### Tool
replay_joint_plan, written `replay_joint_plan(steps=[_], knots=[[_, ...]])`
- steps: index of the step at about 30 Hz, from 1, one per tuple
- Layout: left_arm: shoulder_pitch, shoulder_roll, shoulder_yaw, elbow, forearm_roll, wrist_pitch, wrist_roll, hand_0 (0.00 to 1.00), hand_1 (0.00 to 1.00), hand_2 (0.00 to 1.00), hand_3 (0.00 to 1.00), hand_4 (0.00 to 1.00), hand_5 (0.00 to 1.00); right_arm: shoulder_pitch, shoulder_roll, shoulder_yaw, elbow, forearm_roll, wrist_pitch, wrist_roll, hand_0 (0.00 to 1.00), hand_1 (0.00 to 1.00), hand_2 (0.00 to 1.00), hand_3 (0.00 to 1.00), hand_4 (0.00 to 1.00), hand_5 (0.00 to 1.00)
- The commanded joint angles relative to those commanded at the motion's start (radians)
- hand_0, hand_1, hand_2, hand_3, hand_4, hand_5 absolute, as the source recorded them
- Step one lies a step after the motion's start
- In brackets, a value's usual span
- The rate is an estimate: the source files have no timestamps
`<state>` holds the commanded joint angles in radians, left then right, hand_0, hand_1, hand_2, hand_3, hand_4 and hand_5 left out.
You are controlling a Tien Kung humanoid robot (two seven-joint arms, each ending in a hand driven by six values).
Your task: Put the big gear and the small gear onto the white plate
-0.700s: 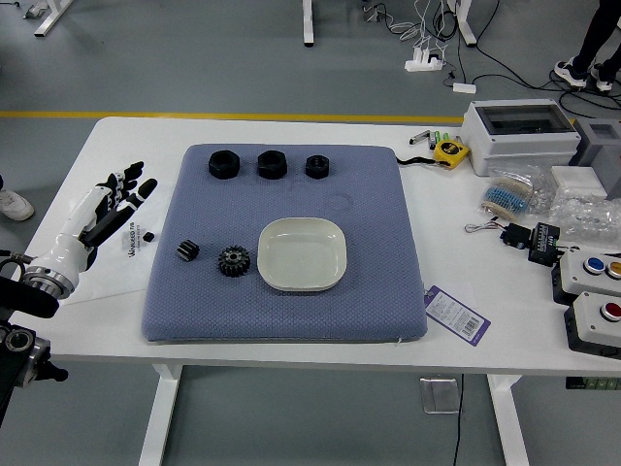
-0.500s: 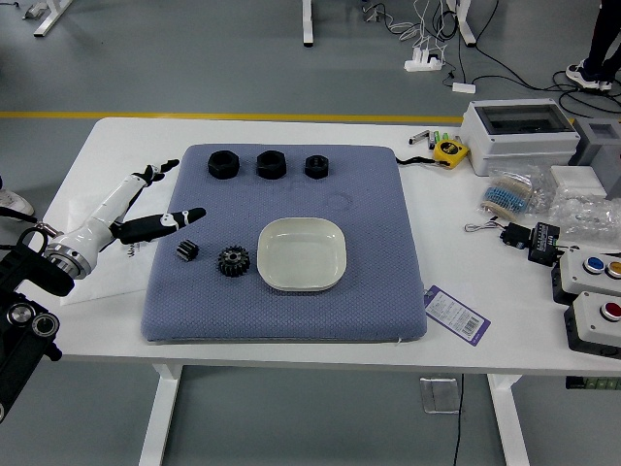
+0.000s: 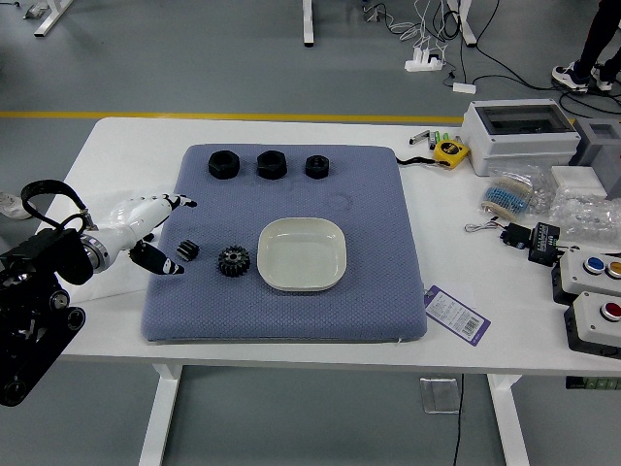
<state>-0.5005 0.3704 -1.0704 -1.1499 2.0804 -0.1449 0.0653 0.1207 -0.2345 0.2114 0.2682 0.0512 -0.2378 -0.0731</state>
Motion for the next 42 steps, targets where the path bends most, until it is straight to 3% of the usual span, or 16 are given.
replay_joint_plan(steps=[1, 12, 18, 19, 27, 36, 37, 42], knots=[[-0.003, -0.004, -0.002, 0.013, -0.009, 0.002, 0.003, 0.721, 0.753, 0.818, 0.827, 0.943, 0.11, 0.0, 0.0, 0.001, 0.0, -0.002, 0.0, 0.0, 0.682, 0.661, 0.733, 0.572, 0.795, 0.708], [-0.024, -0.036, 0.006, 0.122, -0.056, 0.044, -0.015, 0.683, 0.723, 0.792, 0.803, 0.926, 0.124, 0.005, 0.0, 0.006, 0.001, -0.014, -0.001, -0.004, 0.682, 0.661, 0.732, 0.572, 0.796, 0.709], [-0.045, -0.042, 0.041, 0.148, -0.073, 0.047, -0.02, 0.671, 0.712, 0.785, 0.795, 0.919, 0.132, 0.007, -0.001, 0.008, 0.003, -0.018, 0.0, -0.006, 0.682, 0.662, 0.732, 0.572, 0.796, 0.708], [-0.05, -0.042, 0.047, 0.153, -0.075, 0.045, -0.019, 0.651, 0.7, 0.781, 0.726, 0.901, 0.144, 0.007, -0.002, 0.009, 0.003, -0.019, 0.0, -0.006, 0.682, 0.661, 0.732, 0.572, 0.797, 0.709], [-0.1, -0.037, 0.104, 0.198, -0.089, 0.035, -0.019, 0.635, 0.686, 0.772, 0.68, 0.891, 0.143, 0.01, -0.002, 0.012, 0.004, -0.023, -0.002, -0.008, 0.682, 0.662, 0.732, 0.572, 0.797, 0.709], [-0.112, -0.041, 0.117, 0.206, -0.097, 0.038, -0.025, 0.605, 0.675, 0.758, 0.653, 0.881, 0.153, 0.01, -0.002, 0.011, 0.004, -0.023, -0.002, -0.008, 0.683, 0.661, 0.732, 0.573, 0.797, 0.709], [-0.113, -0.043, 0.119, 0.209, -0.098, 0.039, -0.026, 0.559, 0.617, 0.689, 0.618, 0.861, 0.162, 0.01, -0.002, 0.012, 0.004, -0.024, -0.002, -0.008, 0.682, 0.662, 0.732, 0.573, 0.797, 0.709], [-0.119, -0.047, 0.134, 0.222, -0.103, 0.037, -0.027, 0.559, 0.617, 0.689, 0.618, 0.861, 0.162, 0.008, -0.001, 0.012, 0.004, -0.023, -0.002, -0.008, 0.682, 0.662, 0.732, 0.573, 0.797, 0.709]])
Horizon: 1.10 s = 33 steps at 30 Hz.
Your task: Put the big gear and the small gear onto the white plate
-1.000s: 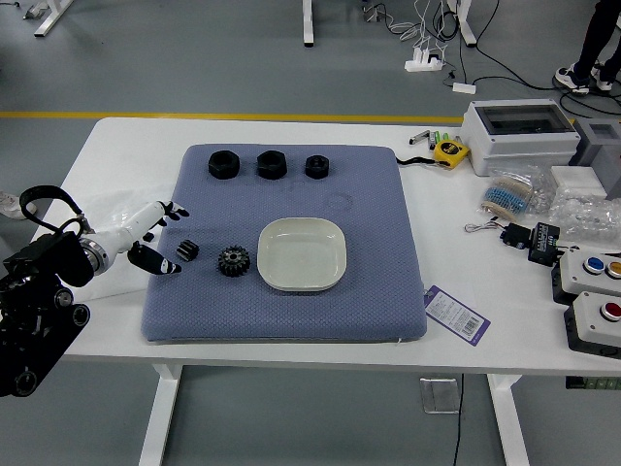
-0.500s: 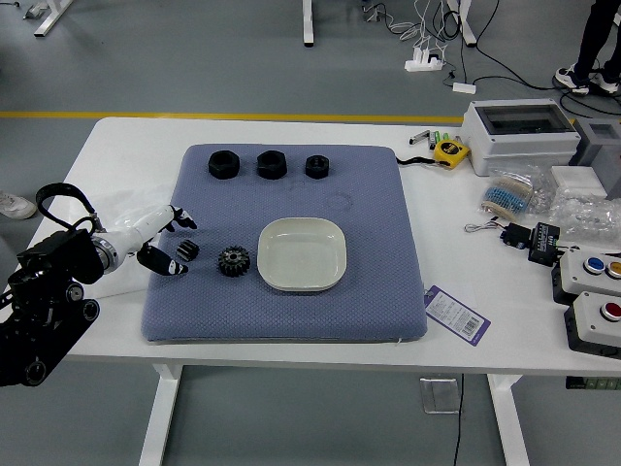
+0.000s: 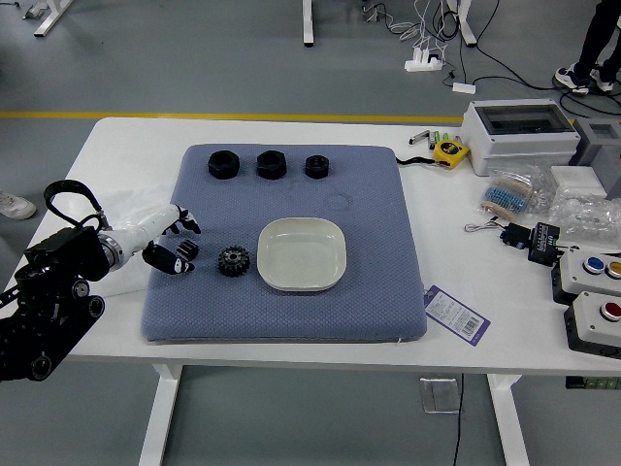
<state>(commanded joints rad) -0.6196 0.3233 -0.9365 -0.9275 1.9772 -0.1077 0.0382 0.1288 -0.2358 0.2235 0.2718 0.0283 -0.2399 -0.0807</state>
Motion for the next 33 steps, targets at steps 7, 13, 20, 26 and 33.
replay_joint_plan(steps=[7, 13, 20, 26, 33], knots=[[-0.013, -0.004, 0.026, 0.02, -0.001, 0.001, -0.004, 0.533, 0.589, 0.644, 0.607, 0.842, 0.164, -0.003, 0.0, 0.003, 0.0, -0.006, 0.0, -0.002, 0.682, 0.663, 0.732, 0.572, 0.797, 0.71], [-0.018, -0.007, 0.041, 0.028, -0.001, 0.003, -0.009, 0.411, 0.546, 0.597, 0.597, 0.807, 0.154, -0.008, 0.001, 0.005, 0.0, -0.009, -0.001, -0.002, 0.683, 0.662, 0.732, 0.572, 0.797, 0.709], [-0.018, -0.011, 0.065, 0.031, -0.016, 0.024, -0.024, 0.275, 0.448, 0.516, 0.585, 0.747, 0.17, -0.011, 0.001, 0.005, 0.0, -0.008, -0.001, -0.002, 0.682, 0.663, 0.732, 0.574, 0.797, 0.71], [-0.018, -0.012, 0.07, 0.034, -0.023, 0.036, -0.028, 0.24, 0.391, 0.485, 0.583, 0.727, 0.184, -0.011, 0.001, 0.002, 0.001, -0.006, 0.0, 0.0, 0.683, 0.663, 0.732, 0.574, 0.797, 0.71], [-0.017, -0.009, 0.066, 0.037, -0.021, 0.037, -0.028, 0.202, 0.3, 0.435, 0.572, 0.653, 0.17, -0.009, 0.001, -0.002, 0.0, 0.003, 0.0, 0.002, 0.683, 0.663, 0.732, 0.574, 0.797, 0.709]])
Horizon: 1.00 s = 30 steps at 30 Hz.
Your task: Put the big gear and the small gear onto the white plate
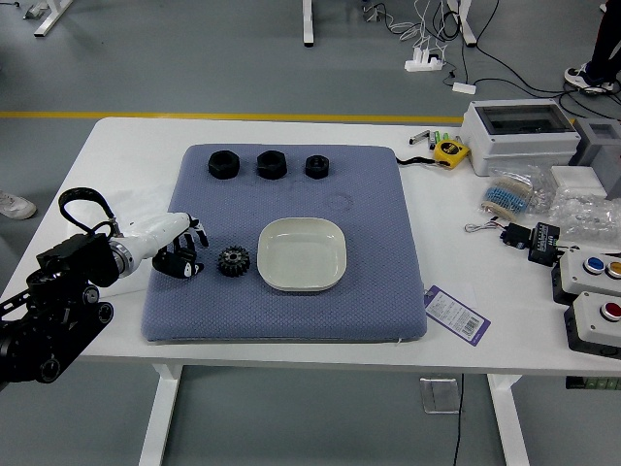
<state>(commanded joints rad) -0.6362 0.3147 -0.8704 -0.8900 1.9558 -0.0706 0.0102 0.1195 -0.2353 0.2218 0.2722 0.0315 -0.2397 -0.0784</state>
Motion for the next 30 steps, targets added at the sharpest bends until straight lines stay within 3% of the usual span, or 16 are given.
replay_joint_plan(steps=[4, 5, 10, 11, 22, 23, 30], knots=[[0.0, 0.0, -0.002, 0.004, -0.003, -0.005, 0.004, 0.202, 0.3, 0.435, 0.572, 0.653, 0.17, 0.002, 0.0, -0.002, 0.0, 0.003, 0.001, 0.001, 0.683, 0.663, 0.732, 0.574, 0.797, 0.709], [0.001, -0.001, -0.002, 0.007, -0.004, -0.007, 0.006, 0.168, 0.197, 0.339, 0.559, 0.668, 0.125, 0.002, 0.0, -0.002, 0.0, 0.004, 0.001, 0.001, 0.683, 0.663, 0.732, 0.573, 0.797, 0.71], [0.003, 0.001, -0.006, 0.014, -0.006, -0.015, 0.013, 0.168, 0.197, 0.339, 0.559, 0.668, 0.125, 0.004, -0.001, -0.005, 0.0, 0.007, 0.001, 0.002, 0.683, 0.663, 0.732, 0.573, 0.797, 0.71], [0.004, 0.002, -0.008, 0.016, -0.006, -0.019, 0.016, 0.161, 0.186, 0.323, 0.554, 0.72, 0.022, 0.004, 0.0, -0.004, -0.001, 0.007, 0.001, 0.002, 0.684, 0.663, 0.732, 0.573, 0.797, 0.709], [0.015, 0.003, -0.014, 0.051, -0.006, -0.02, 0.005, 0.154, 0.177, 0.312, 0.559, 0.707, 0.061, 0.005, 0.0, -0.003, -0.001, 0.005, 0.001, 0.001, 0.684, 0.663, 0.732, 0.573, 0.797, 0.709], [0.015, 0.003, -0.014, 0.053, -0.007, -0.019, 0.004, 0.131, 0.1, 0.232, 0.569, 0.71, 0.14, 0.005, 0.0, -0.003, -0.001, 0.005, 0.001, 0.0, 0.683, 0.663, 0.733, 0.573, 0.797, 0.709], [0.013, 0.001, -0.013, 0.066, -0.016, 0.016, -0.028, 0.108, 0.074, 0.209, 0.569, 0.723, 0.166, 0.007, 0.0, -0.004, -0.001, 0.008, 0.001, 0.001, 0.683, 0.663, 0.733, 0.573, 0.797, 0.71]])
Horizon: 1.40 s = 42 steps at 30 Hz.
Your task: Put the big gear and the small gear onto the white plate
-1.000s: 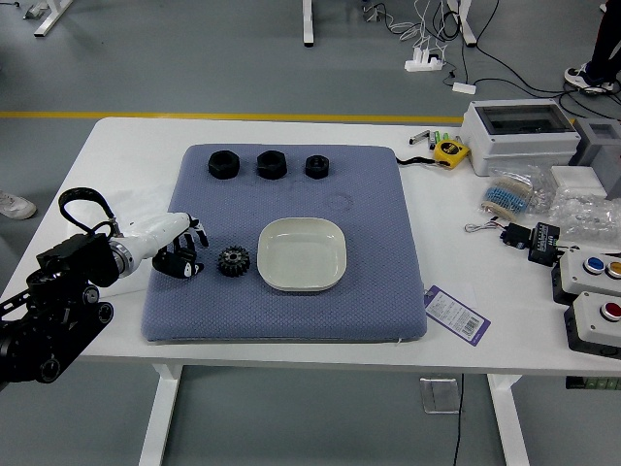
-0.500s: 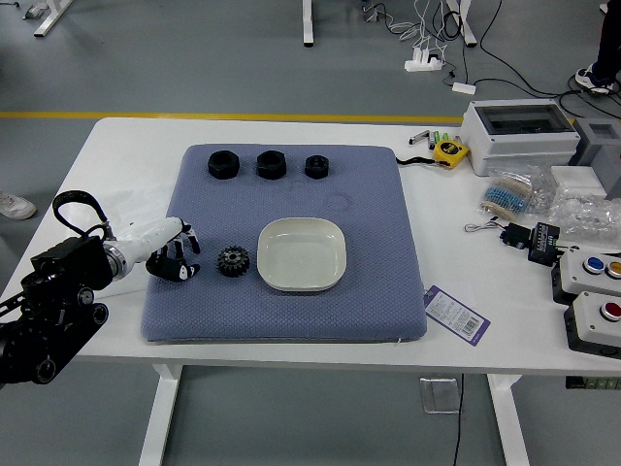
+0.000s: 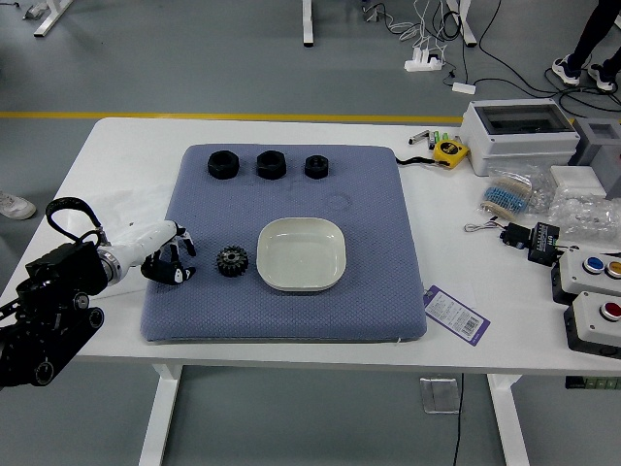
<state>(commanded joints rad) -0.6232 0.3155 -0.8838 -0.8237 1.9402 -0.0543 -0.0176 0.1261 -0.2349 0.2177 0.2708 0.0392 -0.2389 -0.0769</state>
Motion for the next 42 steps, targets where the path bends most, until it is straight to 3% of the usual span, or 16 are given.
replay_joint_plan(steps=[10, 20, 28, 29, 34, 35, 37, 40, 41, 42], knots=[[-0.008, 0.003, -0.023, -0.049, -0.001, 0.052, -0.043, 0.082, 0.047, 0.183, 0.566, 0.744, 0.193, 0.001, -0.001, 0.001, 0.0, -0.002, 0.001, 0.0, 0.682, 0.663, 0.733, 0.572, 0.797, 0.709], [-0.024, -0.002, -0.039, -0.103, -0.007, 0.058, -0.043, 0.066, 0.031, 0.169, 0.564, 0.75, 0.189, 0.003, -0.002, 0.0, 0.0, 0.001, 0.001, 0.001, 0.684, 0.663, 0.733, 0.573, 0.796, 0.709], [-0.025, -0.026, -0.036, -0.127, -0.029, 0.062, -0.045, 0.066, 0.027, 0.165, 0.564, 0.756, 0.196, 0.004, -0.002, 0.001, 0.0, 0.0, 0.0, 0.0, 0.684, 0.663, 0.733, 0.573, 0.795, 0.708], [-0.024, -0.026, -0.037, -0.13, -0.034, 0.063, -0.046, 0.074, 0.045, 0.183, 0.567, 0.813, 0.27, 0.004, -0.002, 0.001, 0.0, 0.0, 0.0, 0.0, 0.684, 0.663, 0.733, 0.573, 0.796, 0.708], [-0.018, -0.02, -0.065, -0.165, -0.065, 0.075, -0.041, 0.074, 0.045, 0.183, 0.567, 0.813, 0.27, 0.003, -0.002, 0.001, 0.0, 0.0, 0.0, 0.001, 0.684, 0.663, 0.733, 0.573, 0.796, 0.708], [-0.01, -0.015, -0.087, -0.187, -0.064, 0.066, -0.028, 0.192, 0.203, 0.357, 0.586, 0.855, 0.298, 0.002, -0.001, -0.001, 0.0, 0.001, 0.0, 0.001, 0.684, 0.663, 0.733, 0.572, 0.795, 0.707], [0.001, -0.006, -0.114, -0.215, -0.055, 0.047, -0.01, 0.192, 0.203, 0.357, 0.586, 0.855, 0.298, 0.0, -0.001, -0.002, 0.0, 0.004, 0.0, 0.002, 0.684, 0.663, 0.733, 0.572, 0.795, 0.707], [0.02, 0.022, -0.16, -0.284, -0.016, -0.038, 0.044, 0.192, 0.203, 0.357, 0.586, 0.855, 0.298, -0.004, -0.001, -0.003, -0.001, 0.01, 0.0, 0.004, 0.684, 0.663, 0.733, 0.572, 0.795, 0.707], [0.027, 0.039, -0.17, -0.308, 0.002, -0.075, 0.063, 0.335, 0.463, 0.537, 0.609, 0.937, 0.25, -0.005, -0.001, -0.003, -0.001, 0.008, 0.0, 0.004, 0.684, 0.663, 0.733, 0.573, 0.796, 0.706], [0.034, 0.052, -0.179, -0.327, 0.013, -0.106, 0.077, 0.335, 0.463, 0.537, 0.609, 0.937, 0.25, -0.006, -0.001, -0.002, -0.001, 0.007, 0.001, 0.003, 0.684, 0.663, 0.733, 0.573, 0.796, 0.706]])
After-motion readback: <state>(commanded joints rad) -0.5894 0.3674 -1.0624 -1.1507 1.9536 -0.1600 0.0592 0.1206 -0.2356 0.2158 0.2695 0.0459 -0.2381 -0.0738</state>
